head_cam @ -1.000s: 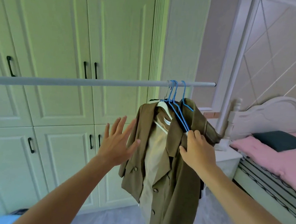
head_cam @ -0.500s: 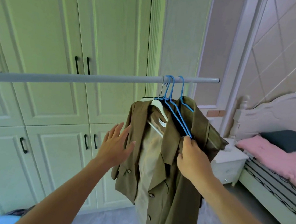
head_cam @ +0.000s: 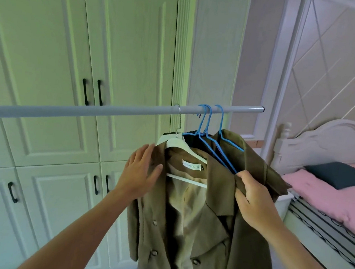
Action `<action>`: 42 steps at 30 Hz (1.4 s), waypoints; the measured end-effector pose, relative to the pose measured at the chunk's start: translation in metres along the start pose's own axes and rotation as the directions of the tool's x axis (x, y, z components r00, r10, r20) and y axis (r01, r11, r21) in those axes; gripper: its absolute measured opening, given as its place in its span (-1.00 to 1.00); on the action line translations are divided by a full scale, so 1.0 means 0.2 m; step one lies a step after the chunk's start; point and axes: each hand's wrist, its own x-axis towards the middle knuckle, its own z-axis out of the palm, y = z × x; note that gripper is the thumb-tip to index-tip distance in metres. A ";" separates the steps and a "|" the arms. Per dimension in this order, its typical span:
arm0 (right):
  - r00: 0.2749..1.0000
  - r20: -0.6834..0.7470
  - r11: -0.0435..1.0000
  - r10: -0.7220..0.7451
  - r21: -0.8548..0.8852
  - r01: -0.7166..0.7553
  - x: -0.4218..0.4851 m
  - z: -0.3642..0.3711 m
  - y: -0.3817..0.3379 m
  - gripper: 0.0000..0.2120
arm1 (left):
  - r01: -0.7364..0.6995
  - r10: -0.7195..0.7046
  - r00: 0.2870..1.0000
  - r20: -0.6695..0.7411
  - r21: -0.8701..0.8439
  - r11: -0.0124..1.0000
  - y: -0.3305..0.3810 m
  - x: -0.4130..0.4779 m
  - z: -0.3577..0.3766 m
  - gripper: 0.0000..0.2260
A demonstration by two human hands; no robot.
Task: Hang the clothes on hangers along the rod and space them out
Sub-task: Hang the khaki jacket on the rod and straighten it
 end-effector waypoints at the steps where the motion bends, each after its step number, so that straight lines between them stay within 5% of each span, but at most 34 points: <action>1: 1.000 0.010 1.000 -0.001 0.011 0.001 0.01 -0.01 0.00 -0.82 | -0.016 0.016 1.000 -0.018 -0.014 1.000 0.00 0.02 -0.01 -0.32; 5: 0.997 0.077 0.996 0.011 0.091 -0.018 0.04 -0.02 0.02 -0.80 | -0.091 0.093 0.995 -0.032 0.064 0.994 -0.04 0.09 -0.07 -0.32; 10: 0.993 0.114 0.990 -0.020 0.141 0.004 0.10 0.00 -0.02 -0.74 | -0.028 0.032 0.999 -0.033 0.114 0.993 -0.11 0.15 -0.12 -0.61; 23: 0.966 0.254 0.977 -0.044 0.213 -0.012 0.22 0.00 -0.05 -0.74 | -0.135 0.224 0.935 -0.274 0.307 0.942 -0.09 0.12 -0.33 -0.53; 26: 0.979 0.189 0.956 -0.077 0.294 0.018 0.19 0.00 -0.06 -0.64 | -0.134 0.249 0.923 -0.292 0.364 0.922 -0.06 0.07 -0.37 -0.57; 28: 0.996 0.009 0.934 -0.088 0.349 0.080 0.16 0.02 -0.07 -0.62 | -0.144 0.274 0.916 -0.294 0.396 0.907 -0.04 0.02 -0.40 -0.59; 30: 0.965 -0.220 0.945 -0.141 0.262 0.198 0.12 0.07 -0.12 -0.72 | -0.150 0.291 0.912 -0.288 0.427 0.892 -0.02 -0.02 -0.42 -0.59; 33: 0.873 -0.417 0.968 -0.251 -0.126 0.219 0.06 0.16 -0.23 -0.68 | -0.127 0.288 0.915 -0.283 0.476 0.870 0.02 -0.09 -0.45 -0.62; 36: 0.886 -0.366 0.936 -0.284 -0.305 0.174 0.07 0.20 -0.34 -0.63 | -0.088 0.256 0.923 -0.286 0.492 0.866 0.06 -0.17 -0.51 -0.65; 42: 0.959 -0.186 0.959 -0.215 -0.227 0.171 0.12 0.23 -0.44 -0.82 | 0.046 0.003 0.994 -0.114 0.429 0.902 0.06 -0.29 -0.62 -0.63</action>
